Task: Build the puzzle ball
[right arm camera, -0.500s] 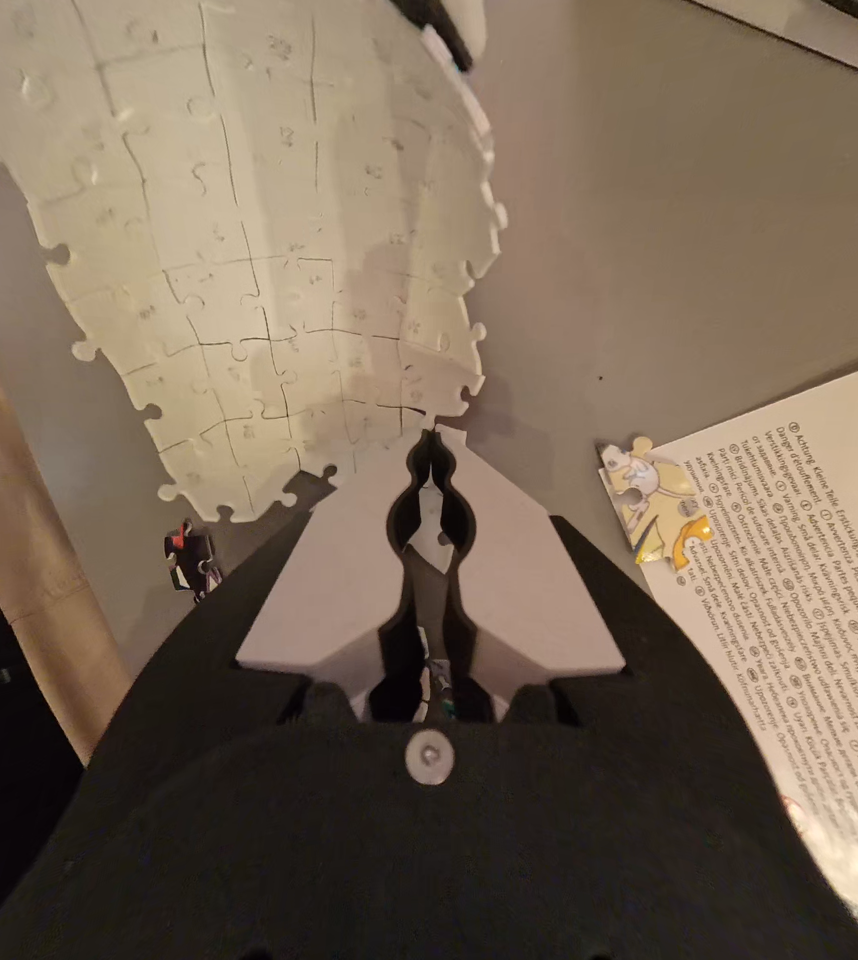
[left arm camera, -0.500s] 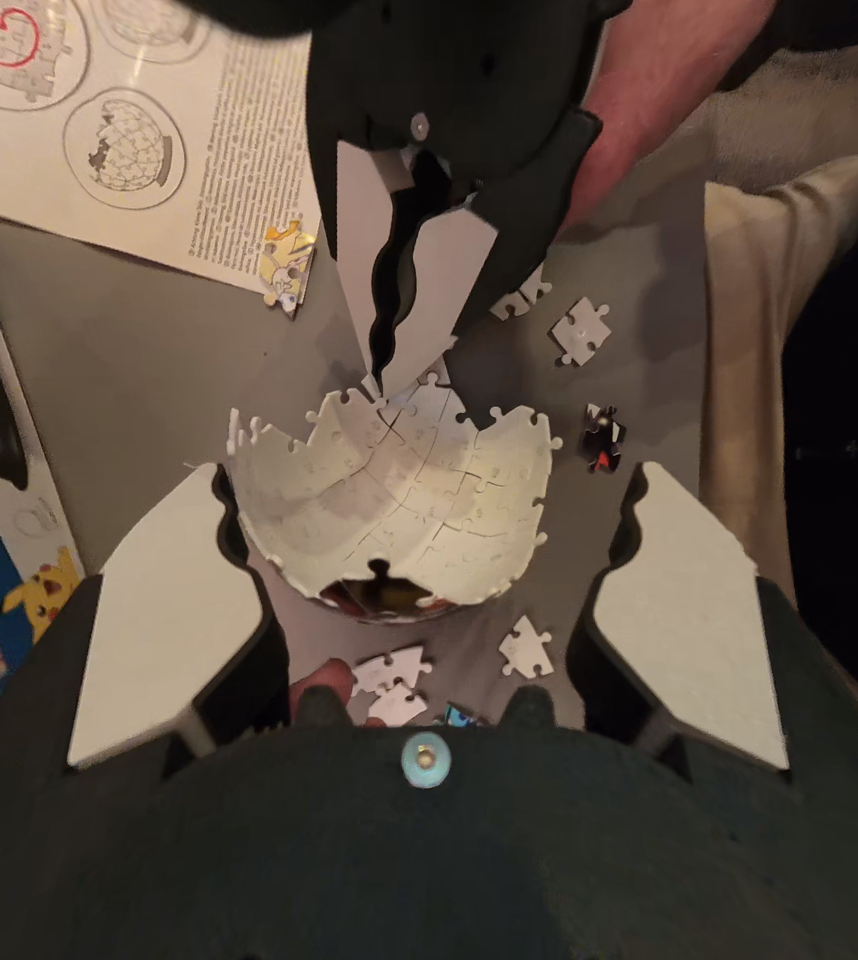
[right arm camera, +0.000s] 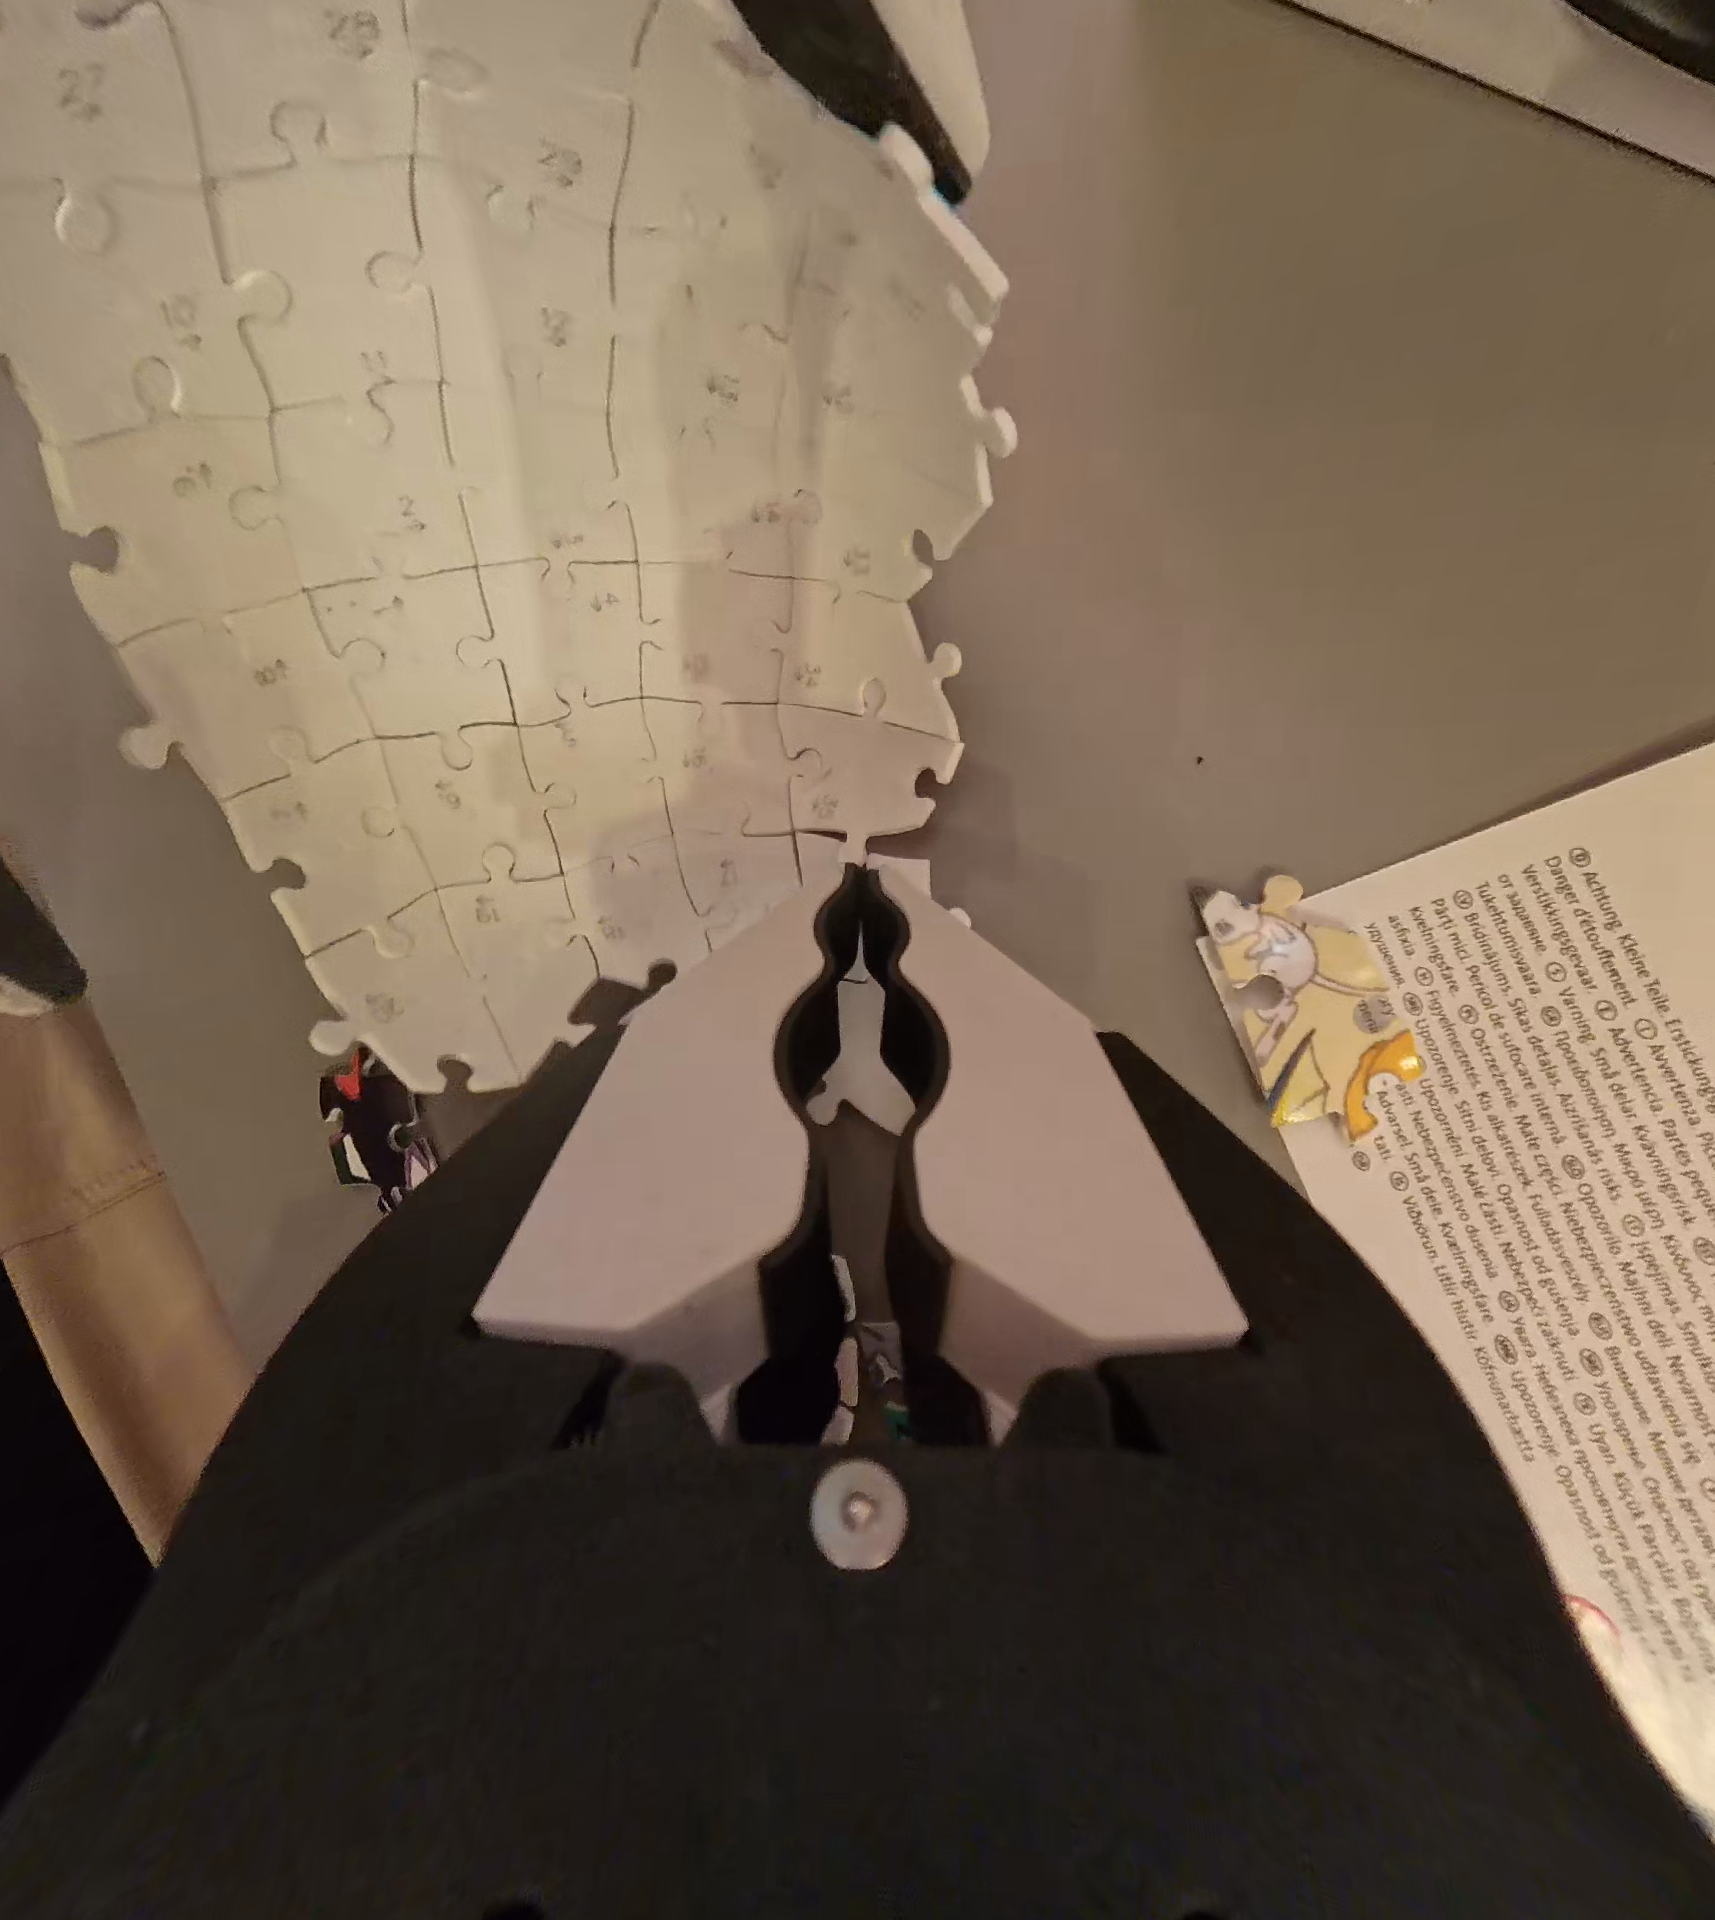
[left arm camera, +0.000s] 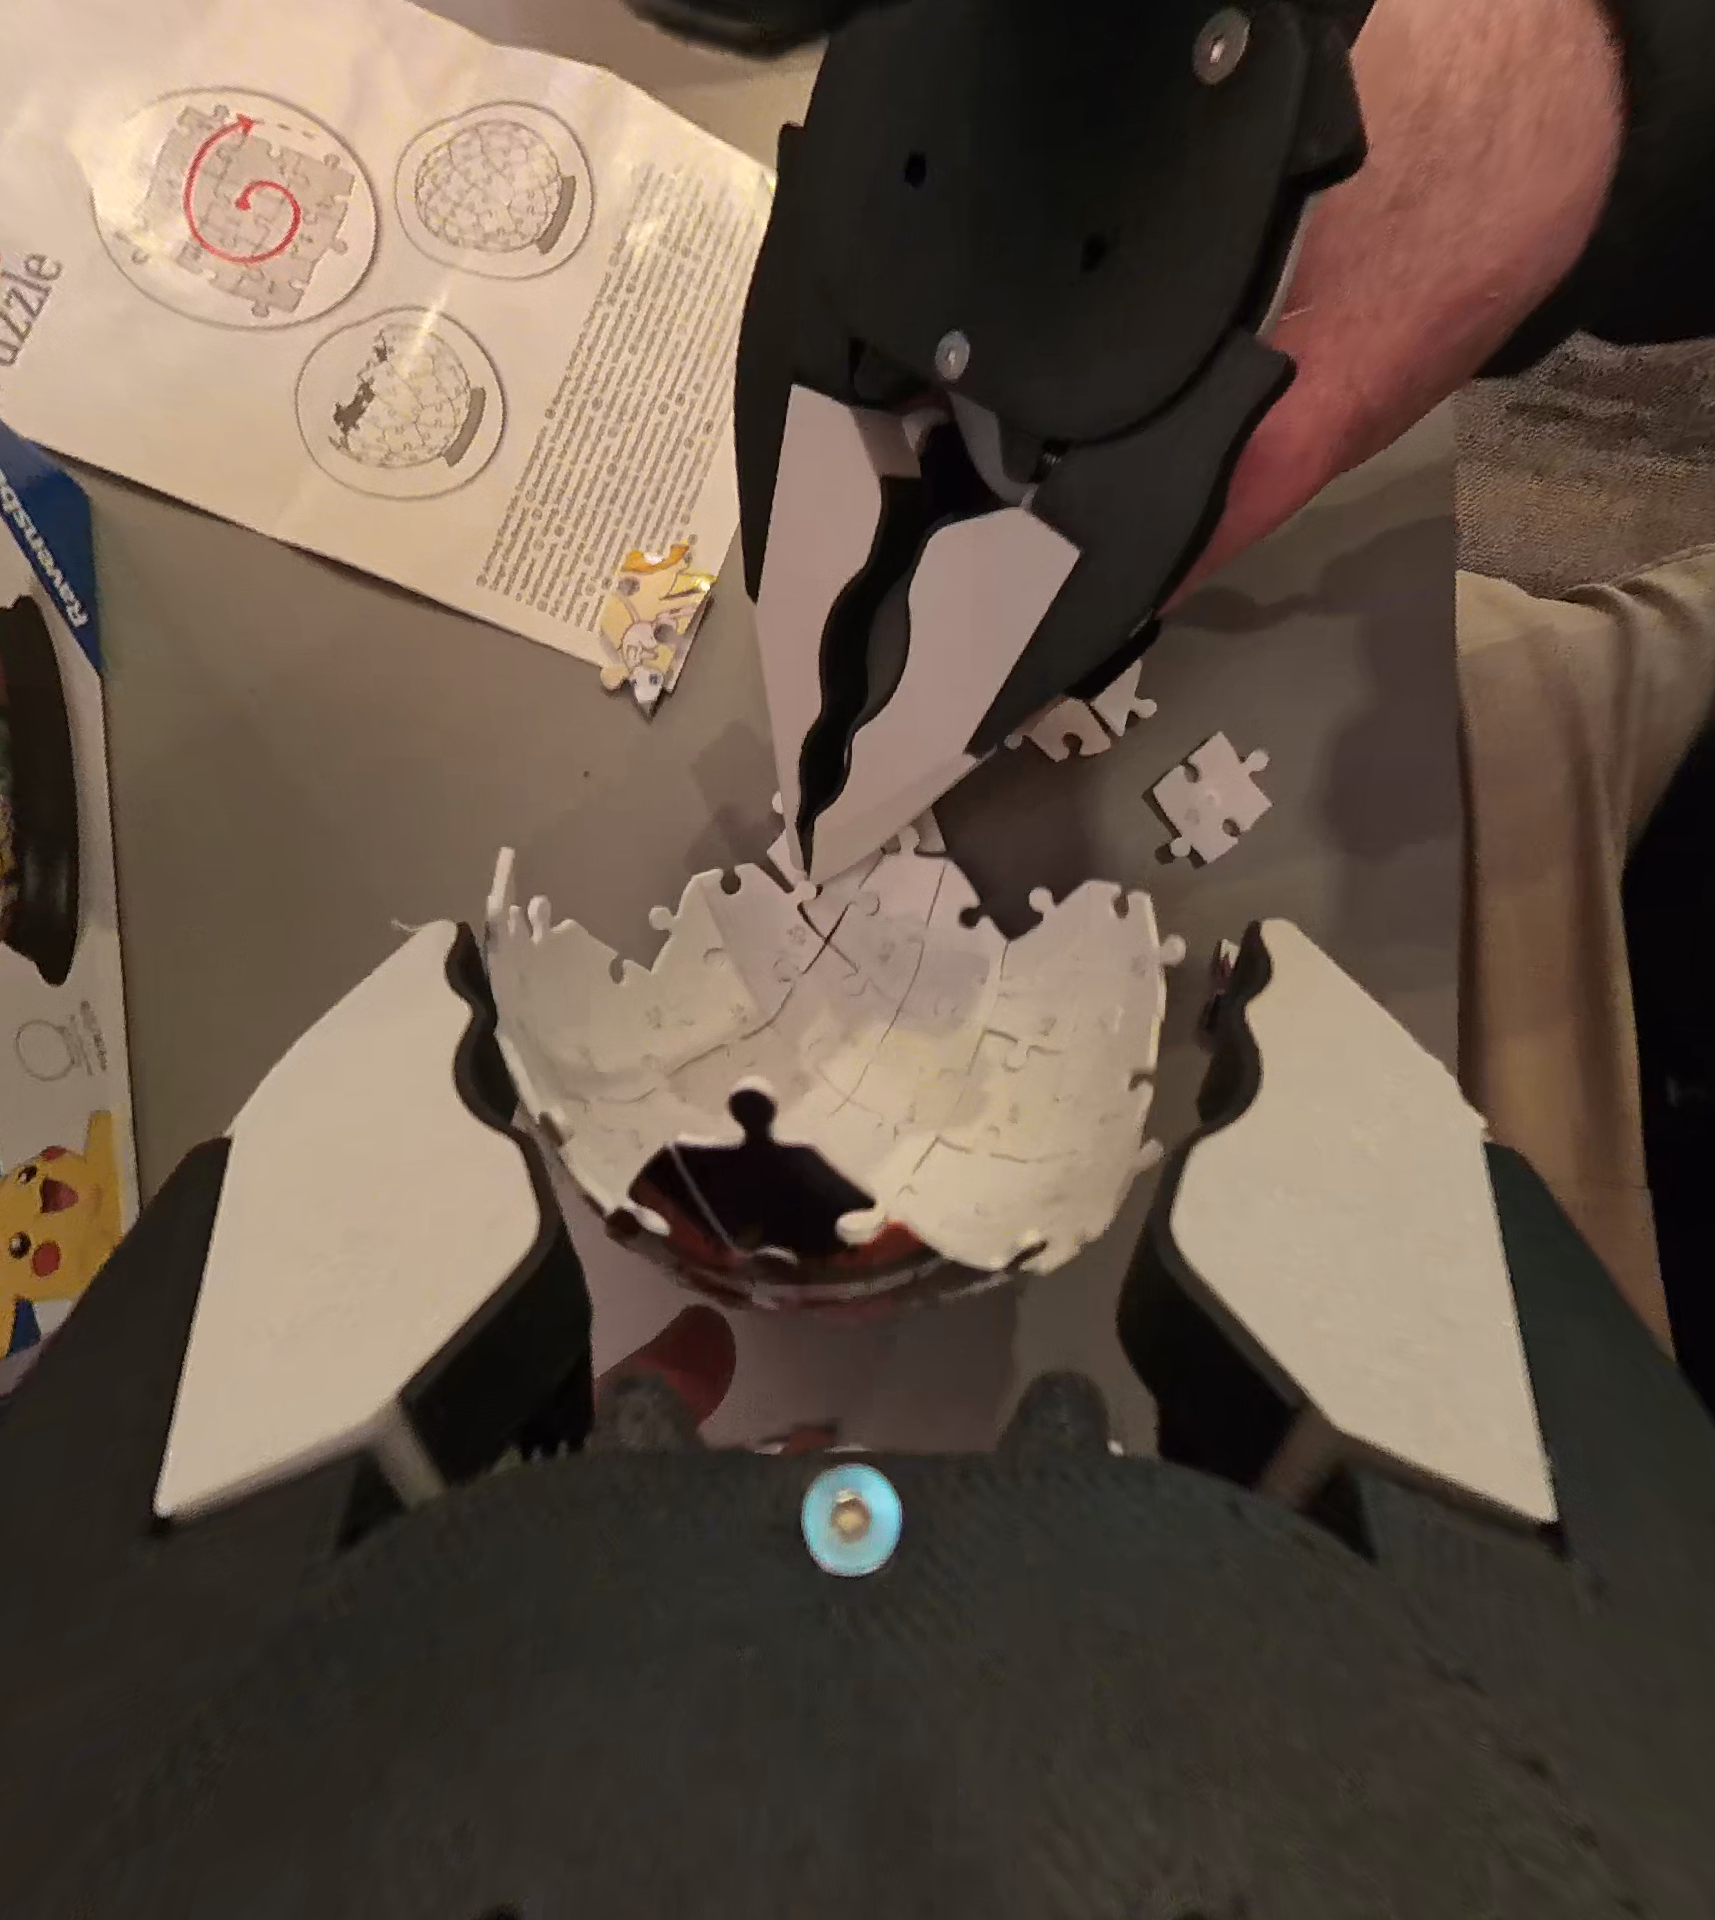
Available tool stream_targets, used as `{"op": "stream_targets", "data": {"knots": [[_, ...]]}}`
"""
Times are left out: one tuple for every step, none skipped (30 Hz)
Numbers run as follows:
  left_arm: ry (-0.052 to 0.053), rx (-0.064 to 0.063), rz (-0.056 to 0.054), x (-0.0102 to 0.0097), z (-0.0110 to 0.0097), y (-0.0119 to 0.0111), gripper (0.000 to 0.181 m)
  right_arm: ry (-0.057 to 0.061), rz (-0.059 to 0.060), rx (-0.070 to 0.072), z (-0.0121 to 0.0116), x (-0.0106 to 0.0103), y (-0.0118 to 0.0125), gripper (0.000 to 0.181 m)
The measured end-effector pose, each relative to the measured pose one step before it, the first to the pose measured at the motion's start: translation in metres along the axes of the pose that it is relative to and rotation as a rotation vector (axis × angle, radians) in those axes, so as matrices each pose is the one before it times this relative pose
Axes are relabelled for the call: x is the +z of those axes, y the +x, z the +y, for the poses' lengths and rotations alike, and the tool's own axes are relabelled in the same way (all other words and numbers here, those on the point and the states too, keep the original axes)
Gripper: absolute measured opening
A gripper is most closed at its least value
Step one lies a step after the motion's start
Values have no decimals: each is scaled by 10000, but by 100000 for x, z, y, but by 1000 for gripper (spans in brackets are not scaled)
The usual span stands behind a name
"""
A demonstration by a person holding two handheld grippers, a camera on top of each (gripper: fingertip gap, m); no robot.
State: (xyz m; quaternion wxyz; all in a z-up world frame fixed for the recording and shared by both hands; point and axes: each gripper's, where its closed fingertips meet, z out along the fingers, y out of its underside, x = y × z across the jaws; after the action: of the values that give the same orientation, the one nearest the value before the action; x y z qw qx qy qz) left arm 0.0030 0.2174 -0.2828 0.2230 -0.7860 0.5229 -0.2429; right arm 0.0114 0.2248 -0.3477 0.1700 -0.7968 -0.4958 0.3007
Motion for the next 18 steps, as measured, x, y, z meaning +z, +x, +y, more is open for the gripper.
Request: {"op": "stream_targets", "data": {"knots": [[102,-27,-40,185,-243,-86,128,25,-11,-56,24,-6,-25,0],[-51,-4,-39,235,33,-112,129,19,3,-34,3,-6,-14,0],[-54,85,-56,204,71,-128,129,18,12,-70,-1,-1,-12,0],[18,-14,-31,161,-30,-162,129,26,13,-62,-15,-2,5,0],[71,-81,88,121,-157,1,129,19,20,-68,-4,0,-3,0],[133,51,86,26,-336,67,127,19,58,-168,-10,-3,-3,0],[118,121,-4,-27,-364,8,124,13,59,-144,1,0,18,0],[9,63,-6,45,-200,20,122,3,8,-27,-5,1,-2,0],[-80,75,-44,144,-20,-1,122,24,16,-80,-12,10,11,0],[-59,128,-91,150,2,-34,122,33,29,-158,-9,15,4,0],[-18,136,-27,99,-33,60,122,21,16,-136,3,-1,2,0],[28,94,25,31,-90,111,122,27,11,-85,12,-1,9,0],[11,57,21,-13,-90,50,122,12,-2,-46,9,-12,-14,0],[-27,87,-16,0,-41,-5,121,-10,40,-116,15,-18,-11,0],[-26,91,15,39,-53,60,120,-12,58,-137,16,-8,-13,0],[-18,99,37,87,-78,134,120,-14,12,-63,14,8,-37,0],[-165,115,-110,173,91,-85,120,-26,-58,8,9,1,-76,0],[-252,175,-120,204,205,-80,121,-2,-16,26,5,-15,2,0]]}}
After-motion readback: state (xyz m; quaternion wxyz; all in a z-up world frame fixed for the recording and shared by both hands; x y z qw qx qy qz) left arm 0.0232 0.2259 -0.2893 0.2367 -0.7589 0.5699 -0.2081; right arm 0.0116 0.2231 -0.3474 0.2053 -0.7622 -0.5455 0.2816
